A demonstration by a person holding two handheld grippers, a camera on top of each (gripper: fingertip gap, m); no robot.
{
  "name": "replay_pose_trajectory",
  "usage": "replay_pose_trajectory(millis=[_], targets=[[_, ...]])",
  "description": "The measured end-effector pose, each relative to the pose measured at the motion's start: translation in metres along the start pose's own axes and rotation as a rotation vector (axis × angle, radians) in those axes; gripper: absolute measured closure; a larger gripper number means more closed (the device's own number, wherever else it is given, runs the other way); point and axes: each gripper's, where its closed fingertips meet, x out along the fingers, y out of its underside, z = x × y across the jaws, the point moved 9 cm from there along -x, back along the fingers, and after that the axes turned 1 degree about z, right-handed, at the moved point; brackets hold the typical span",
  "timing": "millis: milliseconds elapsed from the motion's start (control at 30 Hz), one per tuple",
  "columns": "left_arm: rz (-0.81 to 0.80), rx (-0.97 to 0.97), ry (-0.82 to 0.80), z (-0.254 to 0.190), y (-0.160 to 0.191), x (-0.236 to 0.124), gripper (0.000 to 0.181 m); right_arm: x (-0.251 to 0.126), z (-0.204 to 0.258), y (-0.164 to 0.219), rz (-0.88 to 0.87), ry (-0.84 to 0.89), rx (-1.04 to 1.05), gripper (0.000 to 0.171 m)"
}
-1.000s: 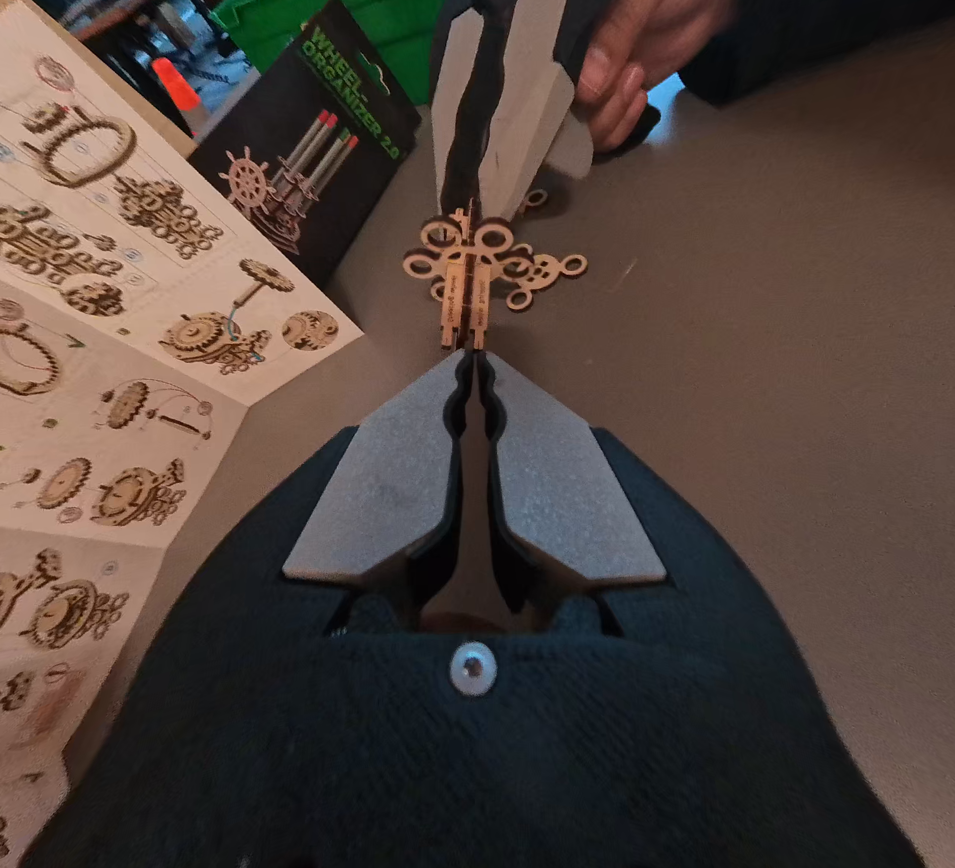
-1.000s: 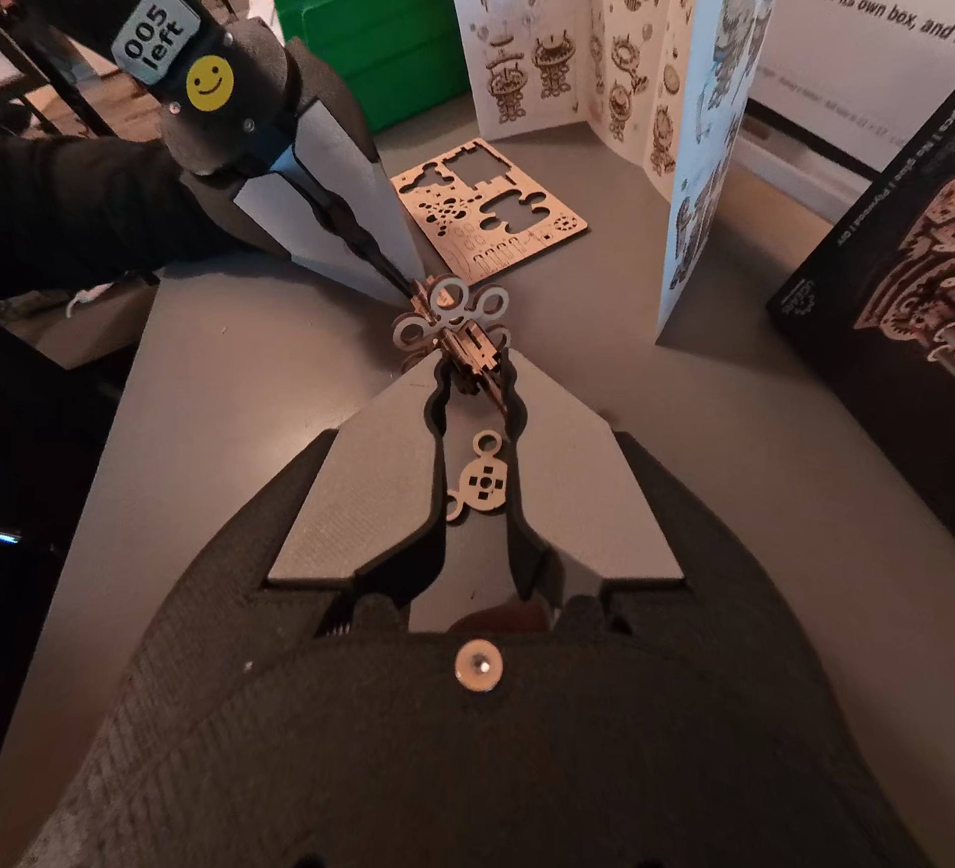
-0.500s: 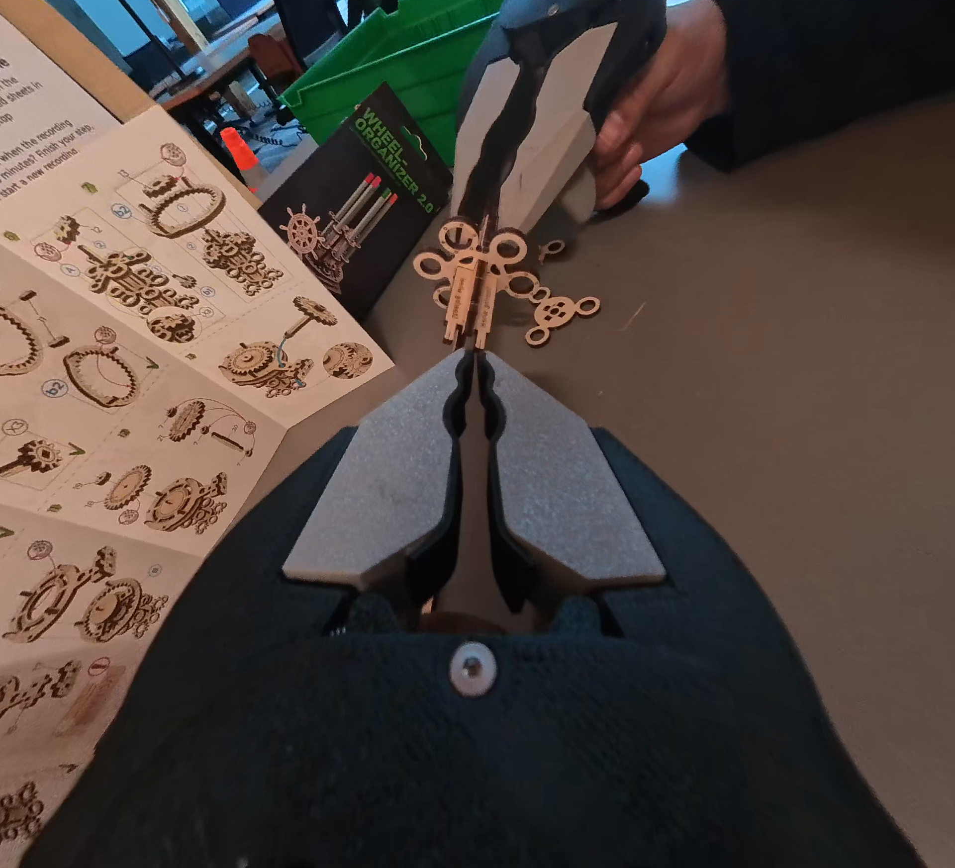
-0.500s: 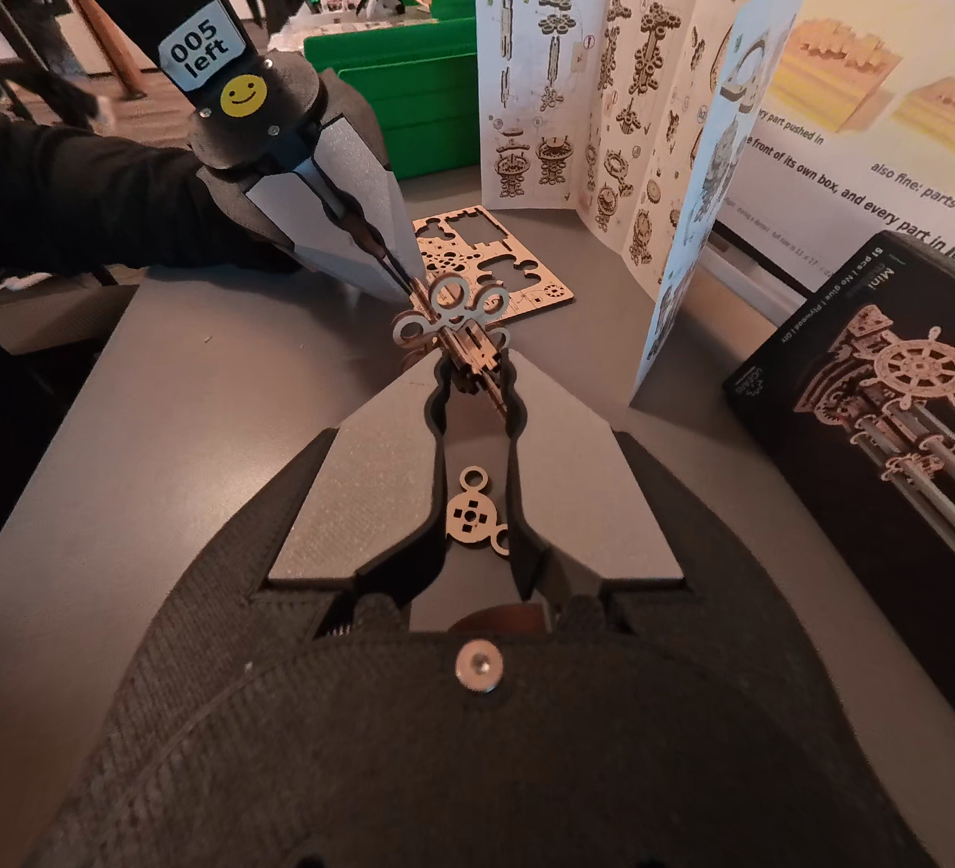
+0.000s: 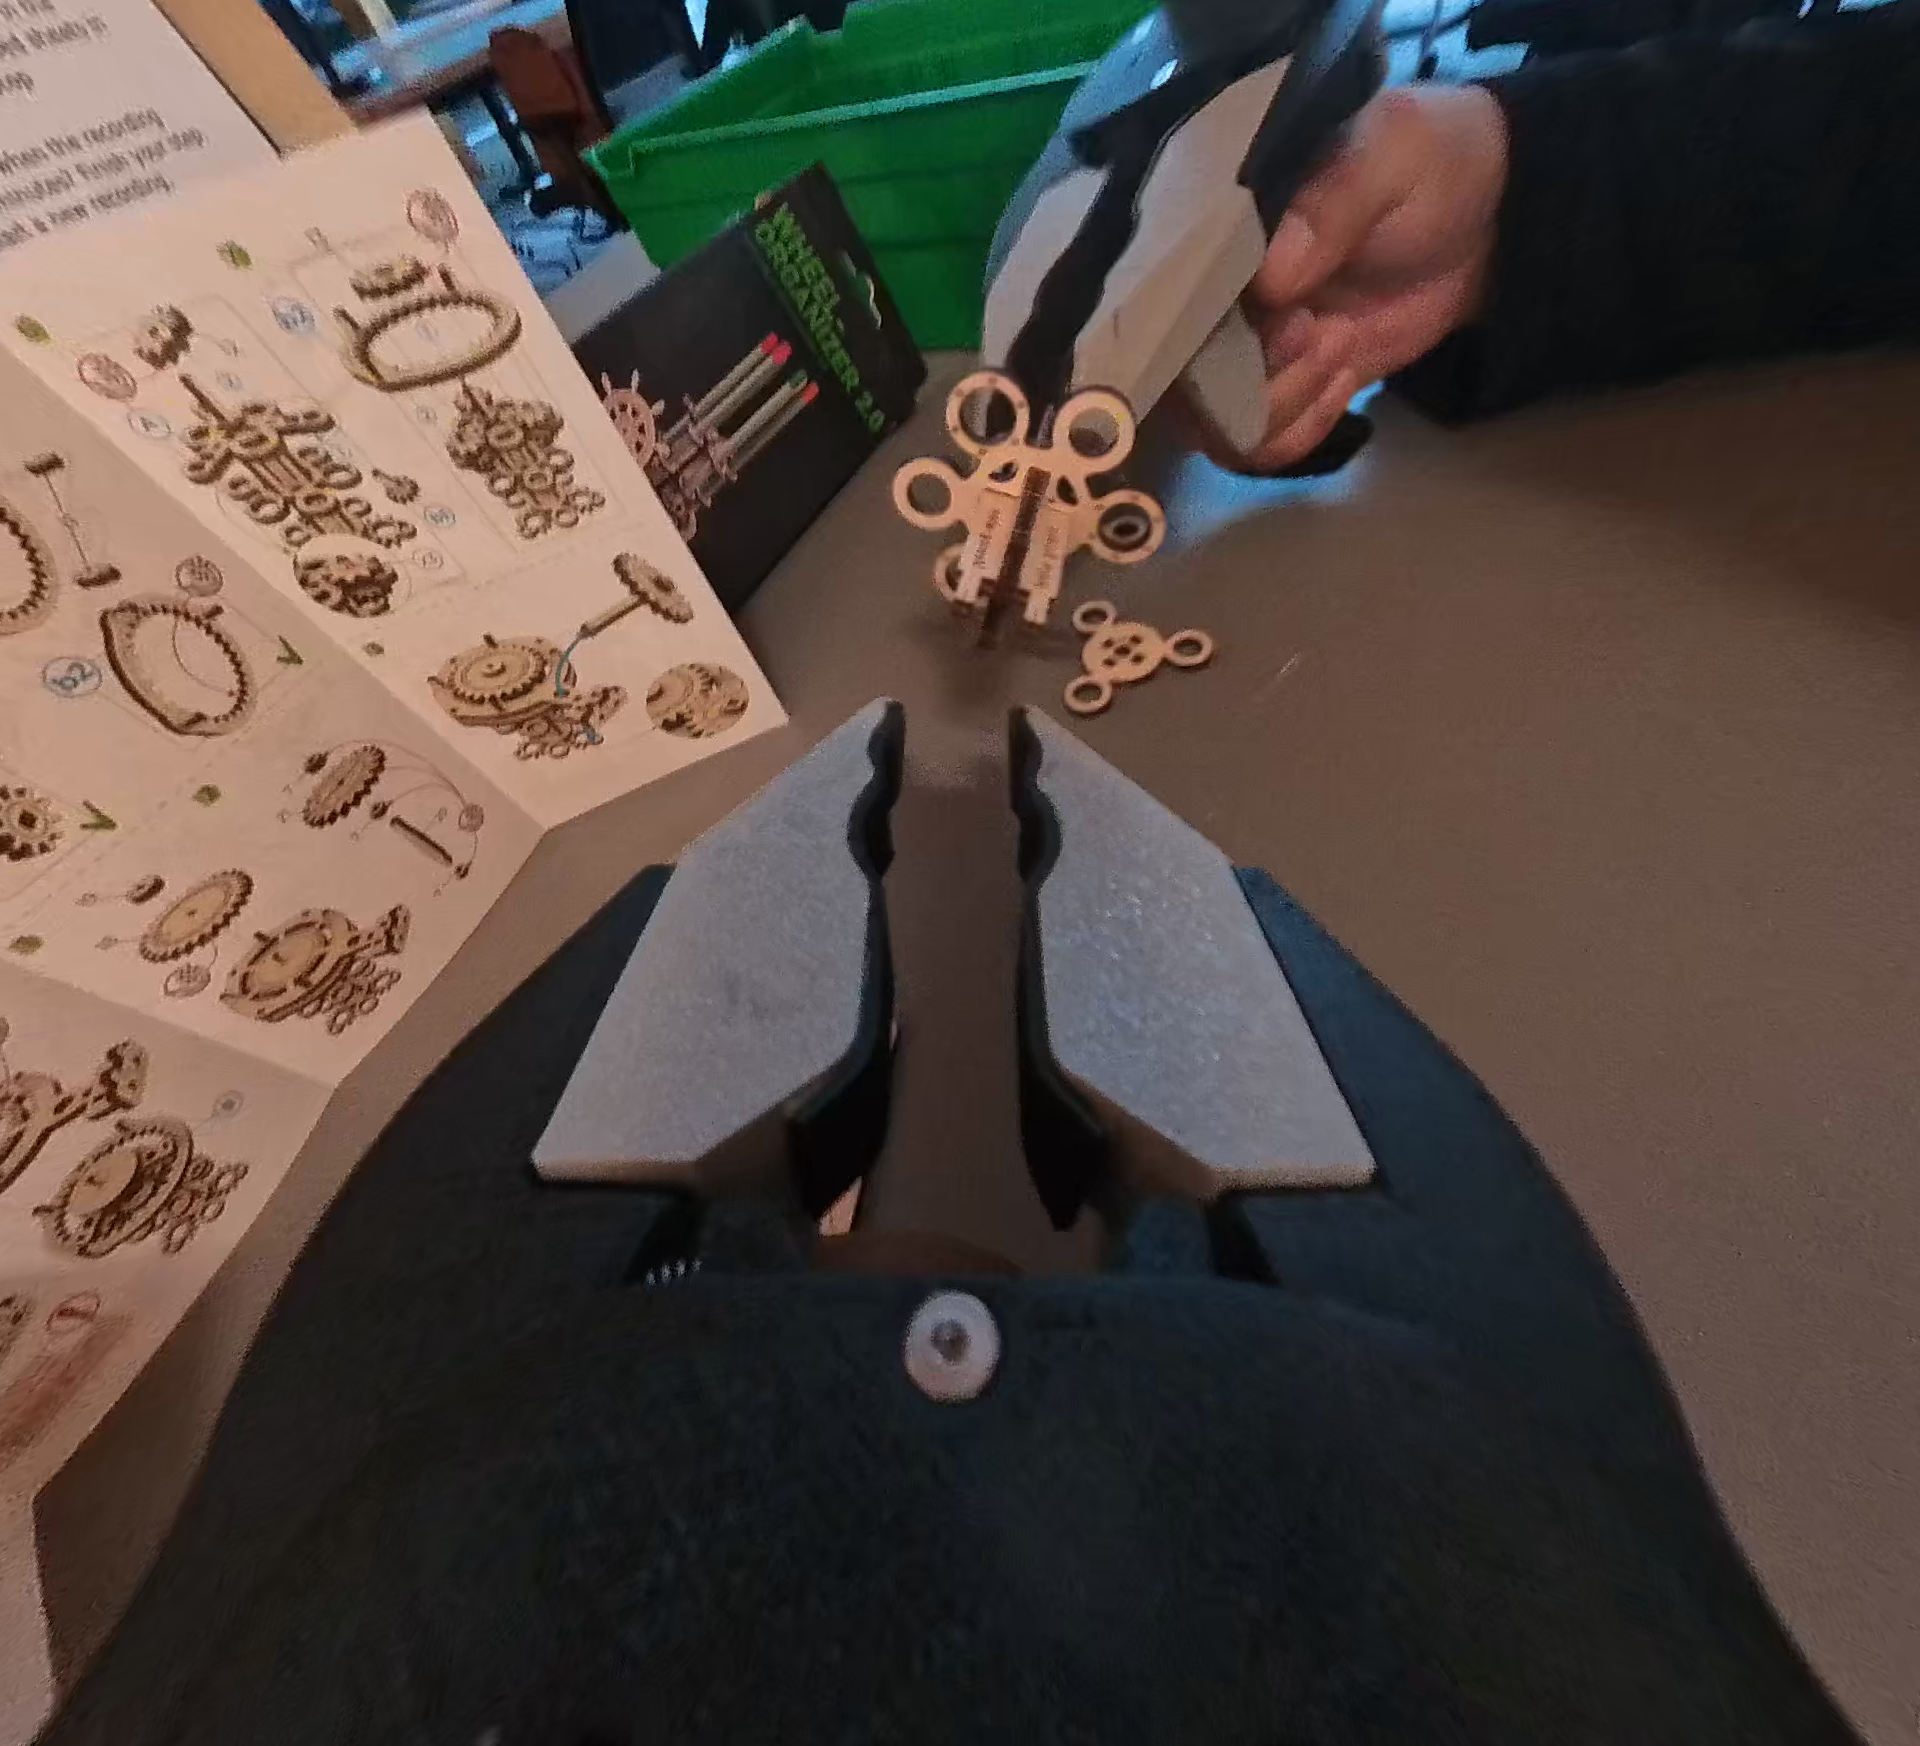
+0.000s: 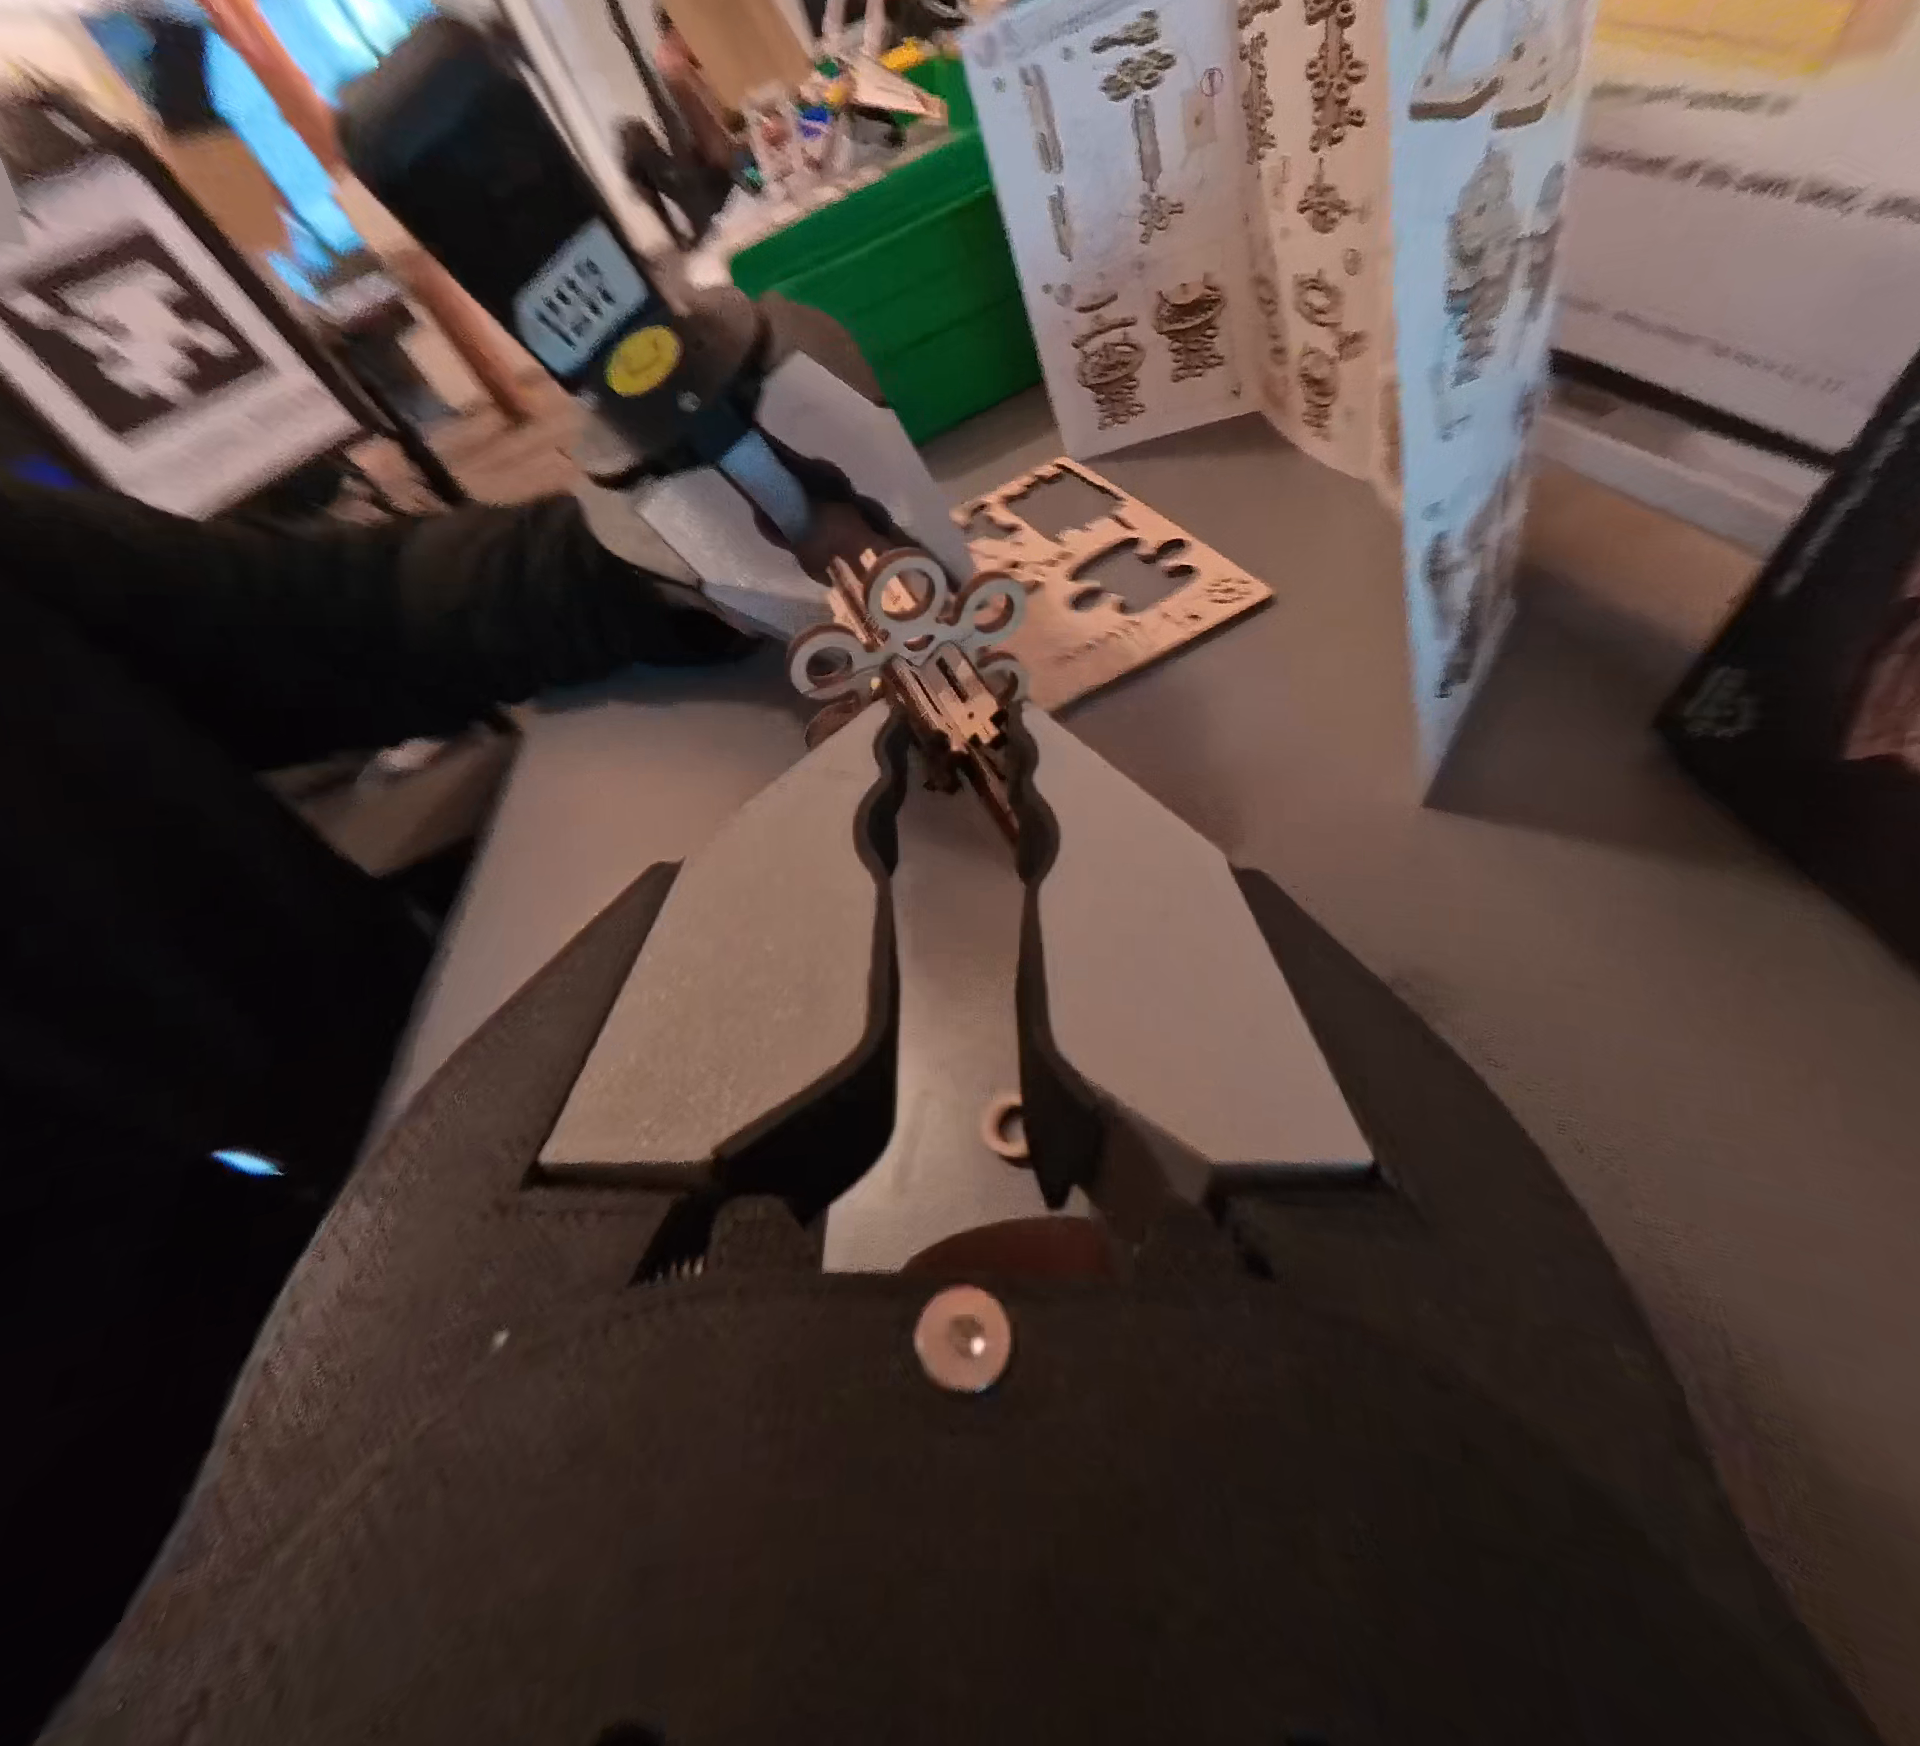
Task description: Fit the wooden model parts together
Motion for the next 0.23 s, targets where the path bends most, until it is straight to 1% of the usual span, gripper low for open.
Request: replay_pose_trajectory(millis=[100,167,233], targets=[[-0.116,0.004,0.007,-0.003,-0.01,-0.004,0.153,0.002,0.005,-0.004,-0.067,-0.175,0.19,0.157],[-0.217,0.005,0.041,-0.007,-0.019,-0.01,0.153,0.003,0.007,-0.006,-0.119,-0.277,0.309,0.157],[-0.309,0.012,0.068,-0.011,-0.027,-0.016,0.154,0.006,0.007,-0.006,-0.146,-0.343,0.411,0.157]])
